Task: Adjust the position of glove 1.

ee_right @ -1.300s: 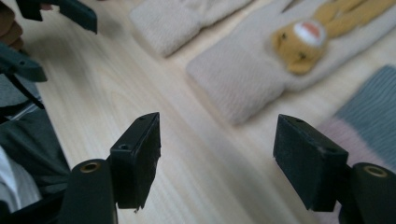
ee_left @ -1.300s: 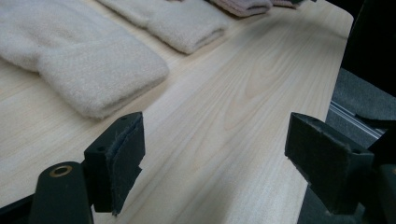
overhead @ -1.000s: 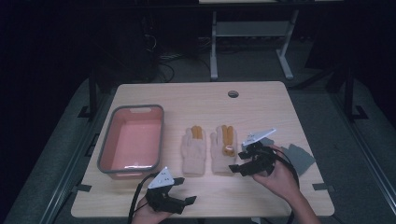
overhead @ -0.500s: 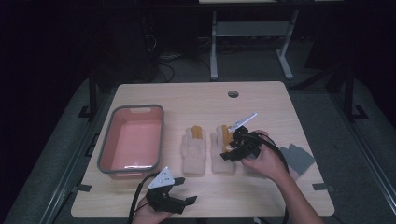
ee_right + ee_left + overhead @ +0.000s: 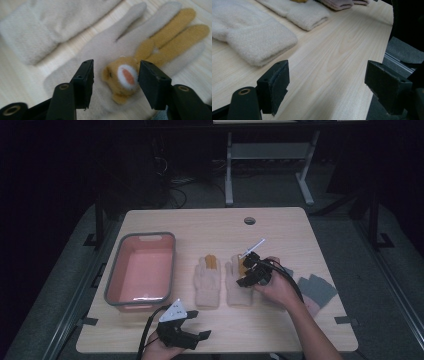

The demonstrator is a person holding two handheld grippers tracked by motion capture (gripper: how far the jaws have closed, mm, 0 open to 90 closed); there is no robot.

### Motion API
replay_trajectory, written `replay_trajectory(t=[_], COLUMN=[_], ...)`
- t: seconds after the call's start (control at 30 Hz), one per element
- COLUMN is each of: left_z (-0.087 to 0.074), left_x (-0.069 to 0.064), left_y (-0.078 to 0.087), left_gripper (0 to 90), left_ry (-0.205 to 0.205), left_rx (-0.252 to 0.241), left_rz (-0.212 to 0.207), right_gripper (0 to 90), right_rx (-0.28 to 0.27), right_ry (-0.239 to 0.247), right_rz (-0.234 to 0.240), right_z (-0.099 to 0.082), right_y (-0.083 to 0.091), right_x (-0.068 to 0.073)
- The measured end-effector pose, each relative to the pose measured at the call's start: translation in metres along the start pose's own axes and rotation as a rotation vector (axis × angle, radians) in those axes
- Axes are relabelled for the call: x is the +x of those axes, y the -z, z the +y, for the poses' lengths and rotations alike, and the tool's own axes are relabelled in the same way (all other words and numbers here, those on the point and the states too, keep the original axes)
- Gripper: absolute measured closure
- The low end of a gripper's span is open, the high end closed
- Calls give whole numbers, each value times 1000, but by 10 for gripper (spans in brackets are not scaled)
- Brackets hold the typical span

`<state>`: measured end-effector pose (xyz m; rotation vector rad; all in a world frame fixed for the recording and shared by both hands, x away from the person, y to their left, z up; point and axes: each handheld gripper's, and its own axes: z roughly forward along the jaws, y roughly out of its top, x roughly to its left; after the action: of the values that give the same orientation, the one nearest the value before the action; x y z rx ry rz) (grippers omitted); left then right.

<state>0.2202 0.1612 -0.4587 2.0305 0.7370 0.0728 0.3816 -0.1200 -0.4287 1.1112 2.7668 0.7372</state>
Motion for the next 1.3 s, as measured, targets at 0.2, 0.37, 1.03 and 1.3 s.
replay_trajectory(t=[0.2,0.37,1.03,1.3], left_z=[0,0,0,0], left_x=[0,0,0,-1], left_y=[0,0,2,4], left_gripper=[200,200,200,200], left_ry=[2,3,10,7], left_rx=[-1,-3,-19,-28], left_rz=[-1,-3,5,8], right_gripper=[542,562,651,651], right_rx=[28,39,-1,-60], right_ry=[1,-5,47,71], right_rz=[-47,-56,-67,-44], right_z=[0,-2,5,16], right_y=[-5,-11,17,43], right_x=[2,3,12,19])
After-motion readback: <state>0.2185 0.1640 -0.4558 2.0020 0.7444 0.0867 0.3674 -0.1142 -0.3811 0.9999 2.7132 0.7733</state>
